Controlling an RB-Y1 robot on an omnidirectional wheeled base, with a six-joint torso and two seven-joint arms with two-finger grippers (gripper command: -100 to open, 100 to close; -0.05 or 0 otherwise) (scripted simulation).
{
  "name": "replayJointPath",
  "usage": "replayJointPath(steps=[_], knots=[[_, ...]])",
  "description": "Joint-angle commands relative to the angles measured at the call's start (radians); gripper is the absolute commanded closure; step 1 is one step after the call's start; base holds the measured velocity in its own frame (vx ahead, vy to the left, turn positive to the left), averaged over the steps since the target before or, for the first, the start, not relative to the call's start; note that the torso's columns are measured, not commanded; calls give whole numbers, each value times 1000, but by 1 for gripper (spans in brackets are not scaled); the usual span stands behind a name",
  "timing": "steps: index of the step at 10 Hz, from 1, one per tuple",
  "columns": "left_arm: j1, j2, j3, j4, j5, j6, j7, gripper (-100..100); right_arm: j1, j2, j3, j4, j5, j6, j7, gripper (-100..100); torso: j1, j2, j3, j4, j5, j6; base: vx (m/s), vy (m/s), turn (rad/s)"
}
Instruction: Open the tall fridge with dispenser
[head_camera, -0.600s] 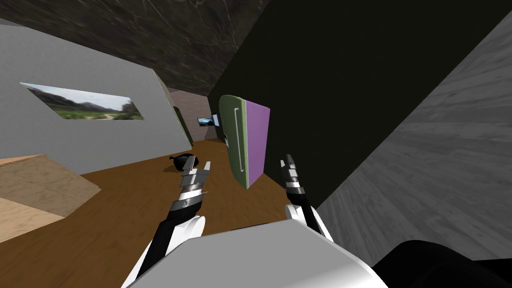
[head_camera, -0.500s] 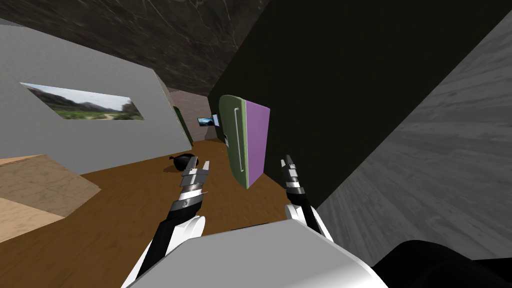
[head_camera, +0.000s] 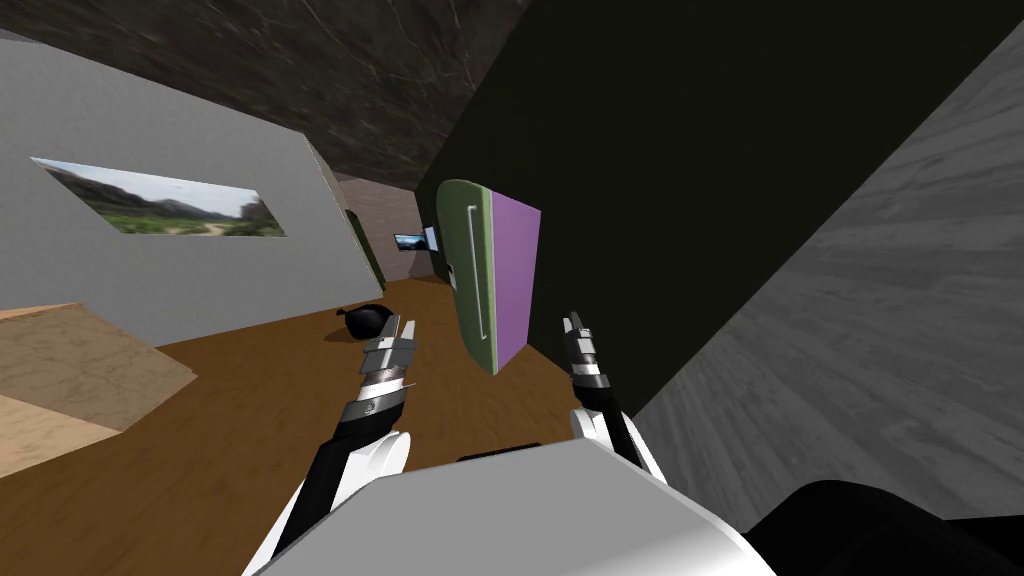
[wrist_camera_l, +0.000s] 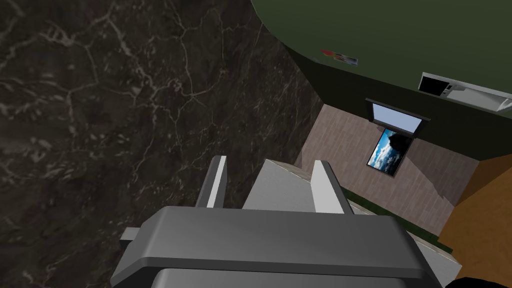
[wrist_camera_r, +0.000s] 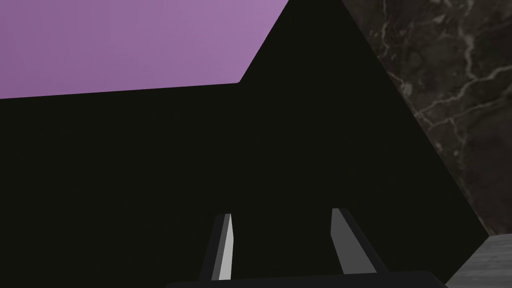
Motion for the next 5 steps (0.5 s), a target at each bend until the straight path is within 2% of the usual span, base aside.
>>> replayJointPath(steps=[1, 3, 4, 5], knots=[[0, 0, 0, 0, 0, 0, 0, 0, 0, 0, 0, 0, 0, 0, 0, 0, 0, 74, -147, 74, 0, 0, 0, 0, 0], [0, 0, 0, 0, 0, 0, 0, 0, 0, 0, 0, 0, 0, 0, 0, 0, 0, 222, -443, 221, 0, 0, 0, 0, 0], [-2, 30, 2, 8, 3, -1, 3, -100, 0, 0, 0, 0, 0, 0, 0, 0, 0, 295, -590, 295, 0, 0, 32, -12, 8], [-4, 50, 3, 15, 7, -3, 5, -100, 0, 0, 0, 0, 0, 0, 0, 0, 0, 328, -660, 328, 0, 0, 52, -24, 13]])
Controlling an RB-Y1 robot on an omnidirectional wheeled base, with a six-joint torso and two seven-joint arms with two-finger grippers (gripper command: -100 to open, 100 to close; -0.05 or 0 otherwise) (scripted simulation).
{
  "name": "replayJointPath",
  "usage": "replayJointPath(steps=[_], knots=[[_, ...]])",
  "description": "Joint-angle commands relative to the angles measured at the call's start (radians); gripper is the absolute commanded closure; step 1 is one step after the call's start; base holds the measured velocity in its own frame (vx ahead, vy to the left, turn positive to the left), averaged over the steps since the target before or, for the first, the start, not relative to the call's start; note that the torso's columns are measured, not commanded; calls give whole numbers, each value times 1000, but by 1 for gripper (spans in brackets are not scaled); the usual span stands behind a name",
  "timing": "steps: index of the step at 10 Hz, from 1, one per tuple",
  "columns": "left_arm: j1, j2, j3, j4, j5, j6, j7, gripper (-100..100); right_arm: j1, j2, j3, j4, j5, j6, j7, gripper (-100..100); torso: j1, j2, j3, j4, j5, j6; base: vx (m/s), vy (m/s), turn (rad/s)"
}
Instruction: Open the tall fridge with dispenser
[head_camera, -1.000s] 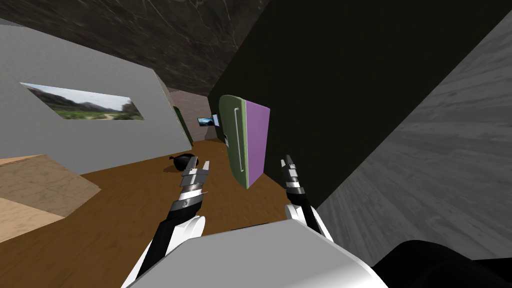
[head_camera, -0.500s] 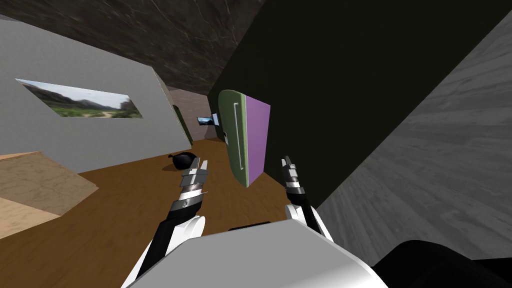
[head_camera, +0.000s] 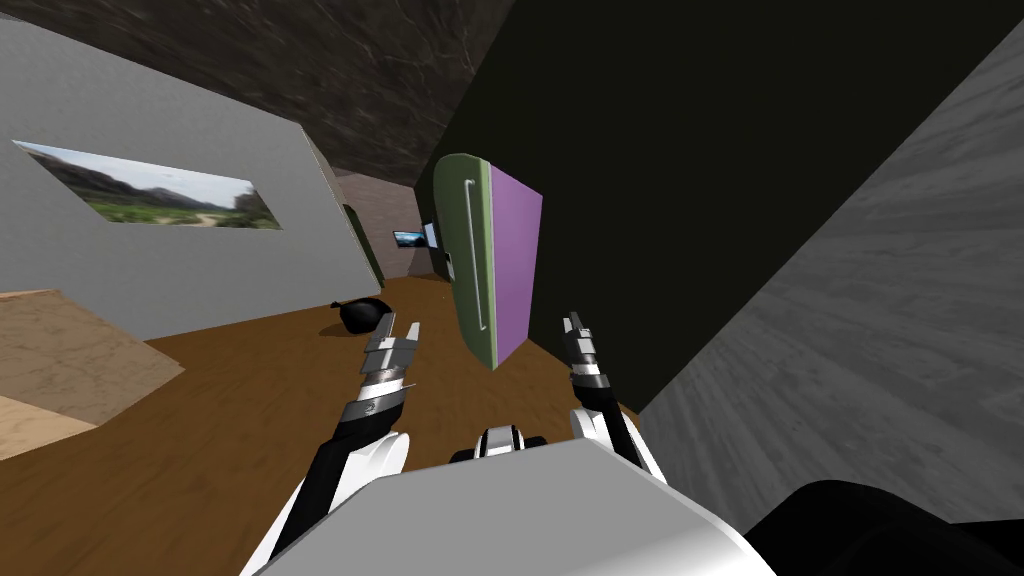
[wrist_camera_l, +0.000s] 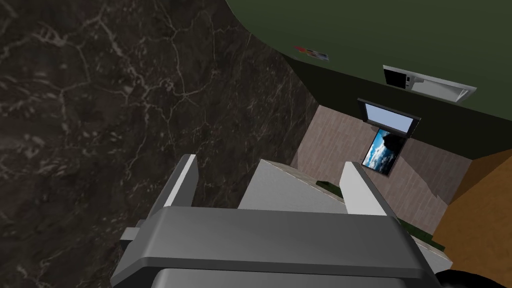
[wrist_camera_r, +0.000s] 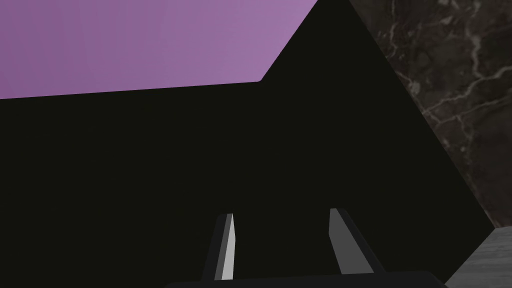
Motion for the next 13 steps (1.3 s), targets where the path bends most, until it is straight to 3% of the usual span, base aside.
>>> replayJointPath(steps=[1, 5, 13], knots=[[-6, 51, 4, 20, 9, -3, 7, -100, 0, 0, 0, 0, 0, 0, 0, 0, 0, 9, -20, 9, 0, 0, 71, -40, 13], [-23, 107, 19, 93, 41, -16, 32, -100, 0, 0, 0, 0, 0, 0, 0, 0, 0, 10, -27, 13, 0, 0, 163, -73, 27], [-62, 94, 52, 247, 113, -45, 88, -100, 0, 0, 0, 0, 0, 0, 0, 0, -1, 13, -25, 14, 0, 0, 198, -97, 34]])
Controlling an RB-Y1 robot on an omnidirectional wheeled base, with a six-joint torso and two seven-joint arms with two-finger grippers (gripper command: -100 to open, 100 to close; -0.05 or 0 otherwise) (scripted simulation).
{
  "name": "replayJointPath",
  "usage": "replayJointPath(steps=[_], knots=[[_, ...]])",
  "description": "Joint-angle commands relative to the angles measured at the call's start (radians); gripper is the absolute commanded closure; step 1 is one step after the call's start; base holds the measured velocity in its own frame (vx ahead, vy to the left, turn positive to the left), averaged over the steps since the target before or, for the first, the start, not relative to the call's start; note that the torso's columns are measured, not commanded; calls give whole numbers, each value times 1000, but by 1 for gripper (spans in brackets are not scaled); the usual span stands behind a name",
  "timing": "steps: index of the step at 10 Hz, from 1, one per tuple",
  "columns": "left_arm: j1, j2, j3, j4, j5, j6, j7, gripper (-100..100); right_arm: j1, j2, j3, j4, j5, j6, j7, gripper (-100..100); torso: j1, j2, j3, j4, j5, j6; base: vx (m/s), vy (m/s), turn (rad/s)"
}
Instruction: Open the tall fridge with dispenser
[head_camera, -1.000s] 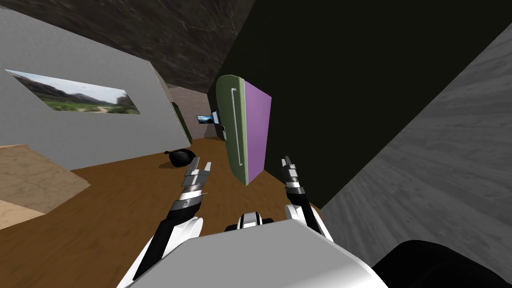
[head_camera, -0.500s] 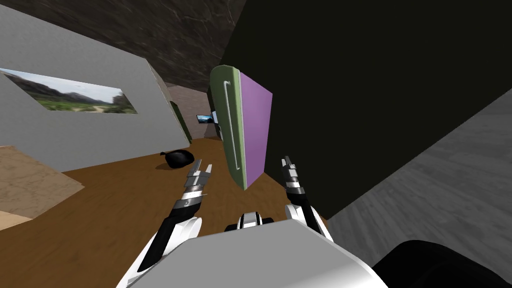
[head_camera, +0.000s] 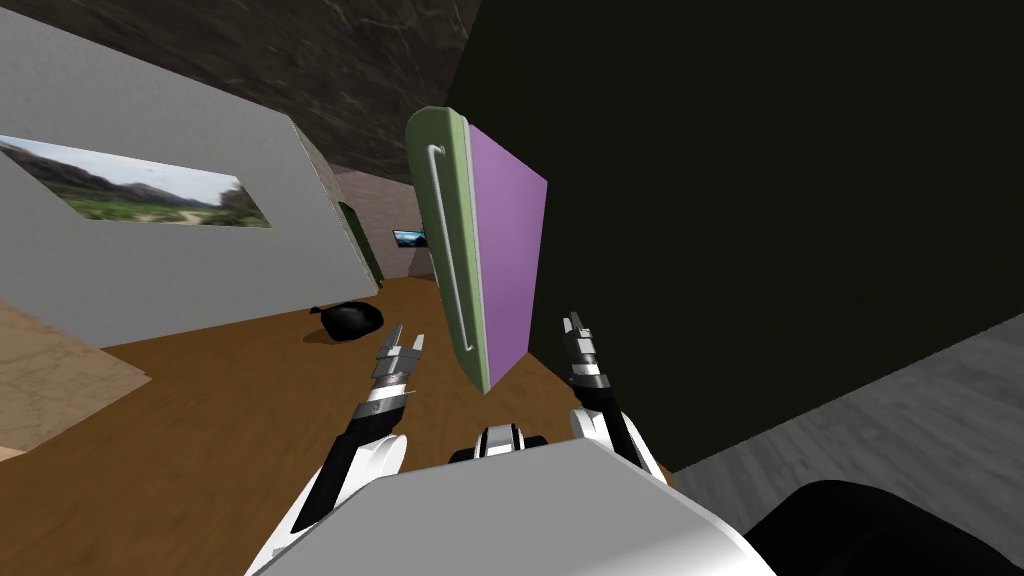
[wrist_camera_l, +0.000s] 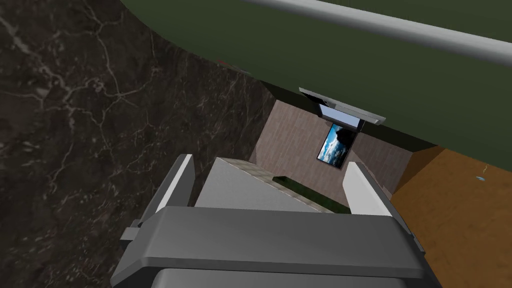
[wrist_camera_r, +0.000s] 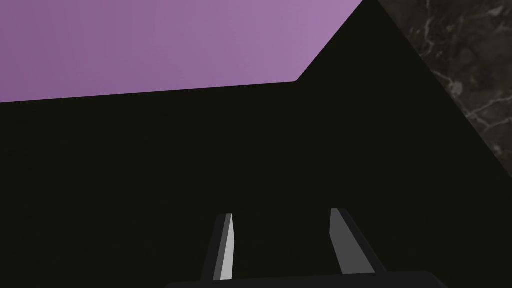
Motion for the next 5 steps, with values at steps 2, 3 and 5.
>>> replayJointPath(steps=[2, 3, 5], knots=[[-23, 21, 21, 78, 38, -13, 31, -100, 0, 0, 0, 0, 0, 0, 0, 0, 3, 2, 2, 1, 1, 0, 190, -90, 32], [-26, 25, 23, 89, 43, -15, 35, -100, 0, 0, 0, 0, 0, 0, 0, 0, 3, 2, 1, 1, 1, 0, 202, -97, 25], [-34, 33, 31, 124, 59, -21, 48, -100, 0, 0, 0, 0, 0, 0, 0, 0, 2, 0, 0, 0, 0, 0, 198, -91, 29]])
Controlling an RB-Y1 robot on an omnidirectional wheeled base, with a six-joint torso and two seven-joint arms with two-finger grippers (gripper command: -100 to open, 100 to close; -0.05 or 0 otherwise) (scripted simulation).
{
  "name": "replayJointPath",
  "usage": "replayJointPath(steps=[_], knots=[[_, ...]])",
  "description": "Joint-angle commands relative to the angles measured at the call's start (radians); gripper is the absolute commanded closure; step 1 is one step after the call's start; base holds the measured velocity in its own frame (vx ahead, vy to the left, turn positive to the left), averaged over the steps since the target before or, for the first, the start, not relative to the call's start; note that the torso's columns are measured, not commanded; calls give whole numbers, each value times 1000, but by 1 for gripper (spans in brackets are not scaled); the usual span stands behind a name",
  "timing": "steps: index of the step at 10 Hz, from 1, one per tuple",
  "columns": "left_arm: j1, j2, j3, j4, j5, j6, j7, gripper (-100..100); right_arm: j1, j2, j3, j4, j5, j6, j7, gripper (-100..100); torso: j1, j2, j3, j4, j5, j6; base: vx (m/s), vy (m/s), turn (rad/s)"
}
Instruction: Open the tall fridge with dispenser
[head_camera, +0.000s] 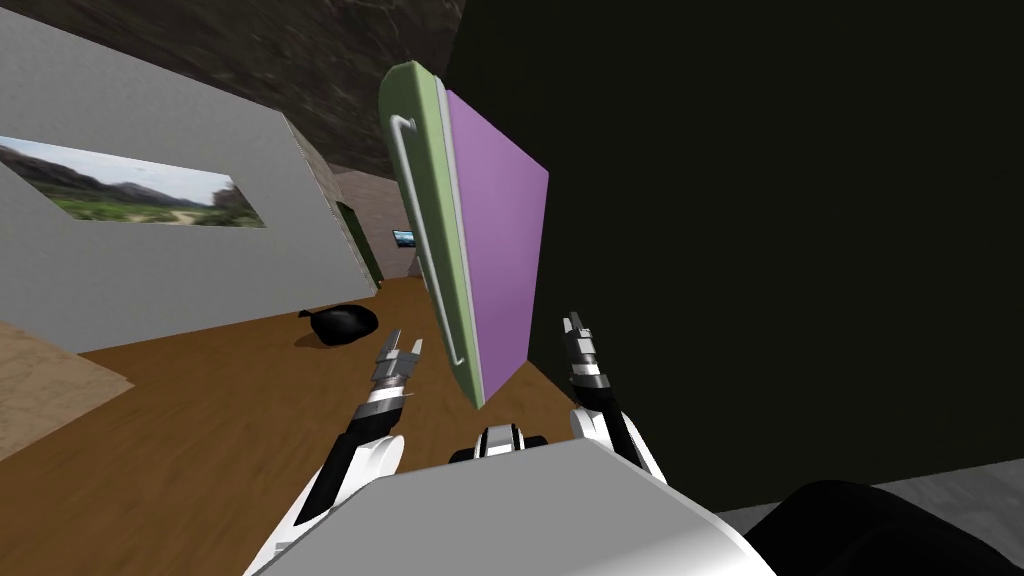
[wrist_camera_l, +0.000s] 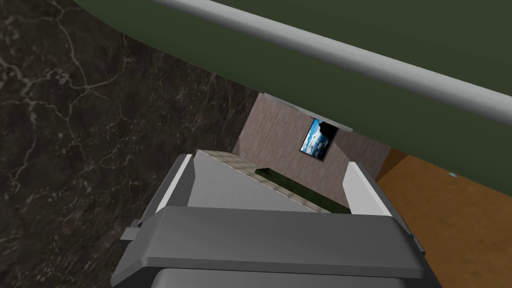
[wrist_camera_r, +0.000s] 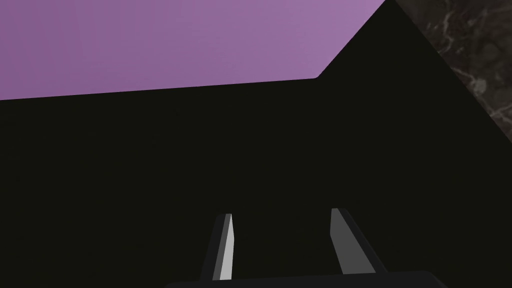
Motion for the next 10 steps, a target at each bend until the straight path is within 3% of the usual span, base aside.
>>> replayJointPath(steps=[1, 3, 5, 8, 9, 10], knots=[[-16, 3, 10, 55, 23, -12, 18, -100, 0, 0, 0, 0, 0, 0, 0, 0, 0, 1, 1, 0, 0, 0, 175, -96, 29], [-25, -20, 19, 94, 42, -20, 33, -100, 0, 0, 0, 0, 0, 0, 0, 0, -3, 1, 1, 0, -1, 0, 206, -131, 46], [-34, -75, 27, 129, 59, -27, 46, -100, 0, 0, 0, 0, 0, 0, 0, 0, 1, -1, -1, 0, 0, 0, 214, -99, 35], [-40, -157, 32, 151, 70, -31, 55, -100, 0, 0, 0, 0, 0, 0, 0, 0, 1, -11, -6, -4, 2, 10, 69, -45, 36], [-40, -175, 32, 154, 71, -32, 56, -100, 0, 0, 0, 0, 0, 0, 0, 0, -2, -15, -8, -5, 2, 12, 32, -10, 20], [-37, -159, 42, 149, 72, -40, 55, -100, -1, 0, 0, 0, 0, 0, 0, 0, -3, -19, -11, -6, 2, 13, -12, -1, 40]])
